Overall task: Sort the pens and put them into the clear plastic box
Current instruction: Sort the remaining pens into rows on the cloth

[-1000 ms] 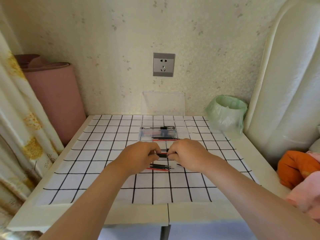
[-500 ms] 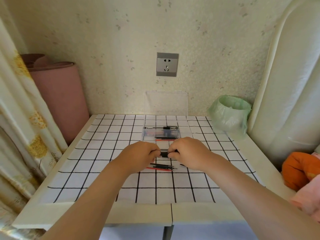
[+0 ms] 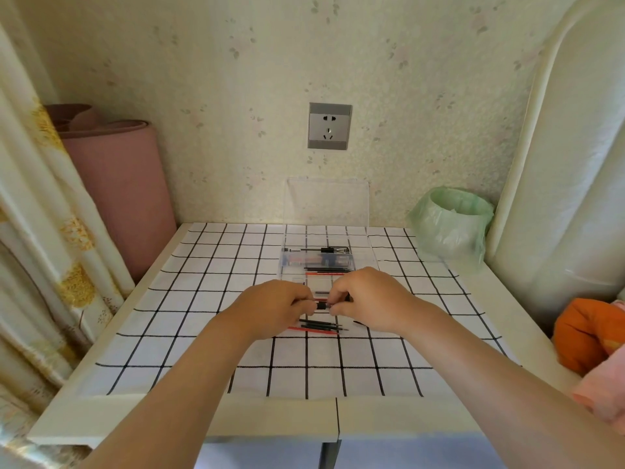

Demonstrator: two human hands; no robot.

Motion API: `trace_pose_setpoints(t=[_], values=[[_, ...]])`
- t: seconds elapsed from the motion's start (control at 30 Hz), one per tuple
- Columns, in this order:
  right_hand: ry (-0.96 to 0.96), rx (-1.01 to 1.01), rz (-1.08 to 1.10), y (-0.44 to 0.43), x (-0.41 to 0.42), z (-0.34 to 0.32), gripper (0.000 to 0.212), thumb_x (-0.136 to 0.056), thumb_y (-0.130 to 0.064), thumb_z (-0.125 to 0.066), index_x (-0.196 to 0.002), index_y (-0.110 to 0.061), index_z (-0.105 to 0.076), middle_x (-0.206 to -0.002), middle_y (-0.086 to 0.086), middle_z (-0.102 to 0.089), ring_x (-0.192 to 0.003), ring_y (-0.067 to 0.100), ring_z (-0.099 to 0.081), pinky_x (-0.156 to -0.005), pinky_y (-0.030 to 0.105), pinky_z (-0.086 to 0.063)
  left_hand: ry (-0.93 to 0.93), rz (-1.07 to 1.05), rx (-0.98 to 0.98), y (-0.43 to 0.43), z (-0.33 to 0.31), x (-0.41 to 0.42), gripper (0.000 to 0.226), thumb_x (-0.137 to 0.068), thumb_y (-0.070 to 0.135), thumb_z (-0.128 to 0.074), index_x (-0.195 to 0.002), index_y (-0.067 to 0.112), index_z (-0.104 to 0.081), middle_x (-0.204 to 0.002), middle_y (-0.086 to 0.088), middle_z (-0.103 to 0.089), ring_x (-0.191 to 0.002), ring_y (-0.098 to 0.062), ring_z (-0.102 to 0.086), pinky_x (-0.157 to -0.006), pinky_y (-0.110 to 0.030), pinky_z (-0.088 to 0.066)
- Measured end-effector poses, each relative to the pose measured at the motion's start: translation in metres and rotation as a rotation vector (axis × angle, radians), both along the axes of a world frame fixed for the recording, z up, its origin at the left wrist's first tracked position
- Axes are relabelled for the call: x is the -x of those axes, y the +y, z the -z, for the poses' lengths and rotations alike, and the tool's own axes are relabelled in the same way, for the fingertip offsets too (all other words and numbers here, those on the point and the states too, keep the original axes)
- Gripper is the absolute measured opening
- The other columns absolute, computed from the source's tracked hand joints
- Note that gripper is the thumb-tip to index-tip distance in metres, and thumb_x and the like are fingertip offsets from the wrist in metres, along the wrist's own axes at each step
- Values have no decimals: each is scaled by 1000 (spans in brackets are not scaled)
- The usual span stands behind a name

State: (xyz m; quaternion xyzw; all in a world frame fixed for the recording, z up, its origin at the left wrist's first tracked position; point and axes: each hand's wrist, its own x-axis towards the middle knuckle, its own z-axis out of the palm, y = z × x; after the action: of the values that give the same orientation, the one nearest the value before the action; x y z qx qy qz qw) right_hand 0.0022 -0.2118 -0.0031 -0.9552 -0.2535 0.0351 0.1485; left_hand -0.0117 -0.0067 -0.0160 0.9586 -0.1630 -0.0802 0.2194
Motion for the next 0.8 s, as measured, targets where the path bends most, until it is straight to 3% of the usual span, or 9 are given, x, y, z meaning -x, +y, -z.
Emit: trace_pose_setpoints(t=[0.17, 0.3, 0.4, 0.5, 0.6, 0.8], values=[[-100, -48, 42, 1, 0, -1, 11, -84, -35, -74, -92, -30, -69, -94, -13, -69, -85, 7, -61, -70, 24, -44, 17, -33, 43, -5, -1, -1, 34, -103, 41, -39, -85, 29, -66, -66, 11, -55, -59, -3, -49, -60, -23, -37], [-150, -55, 27, 2, 2, 0, 10, -84, -31, -73, -90, -28, -65, -95, -13, -65, -82, 7, -57, -67, 24, -42, -28, 0, 73, -3, 2, -1, 15, -94, 50, -54, -94, 35, -58, -72, 9, -57, -62, -5, -50, -58, -24, -38], [-144, -58, 10, 1, 1, 1, 11, -84, -30, -72, -90, -28, -63, -95, -13, -64, -82, 7, -56, -68, 25, -43, -51, 23, 59, -2, 2, -1, 8, -96, 43, -53, -95, 36, -56, -72, 9, -55, -61, -5, -48, -58, -24, -37], [-154, -50, -7, 0, 0, 3, 11, -85, -30, -71, -90, -27, -62, -94, -13, -63, -81, 7, -55, -67, 25, -41, 8, -3, 62, -2, 0, -1, 28, -102, 39, -42, -90, 30, -65, -65, 10, -52, -57, -5, -45, -57, -24, -36], [-144, -51, -21, -1, -1, 4, 9, -86, -31, -68, -91, -28, -61, -92, -12, -64, -80, 8, -55, -67, 28, -44, 24, -36, 76, -3, 1, 0, 33, -103, 40, -39, -88, 29, -66, -63, 10, -51, -56, -4, -45, -56, -23, -34], [-82, -17, -17, -4, -3, 4, 7, -91, -33, -61, -95, -30, -65, -92, -11, -66, -85, 11, -59, -74, 32, -51, -42, -3, -13, 9, -2, -3, 7, -94, 45, -56, -98, 42, -61, -75, 14, -54, -70, -3, -52, -63, -24, -41]])
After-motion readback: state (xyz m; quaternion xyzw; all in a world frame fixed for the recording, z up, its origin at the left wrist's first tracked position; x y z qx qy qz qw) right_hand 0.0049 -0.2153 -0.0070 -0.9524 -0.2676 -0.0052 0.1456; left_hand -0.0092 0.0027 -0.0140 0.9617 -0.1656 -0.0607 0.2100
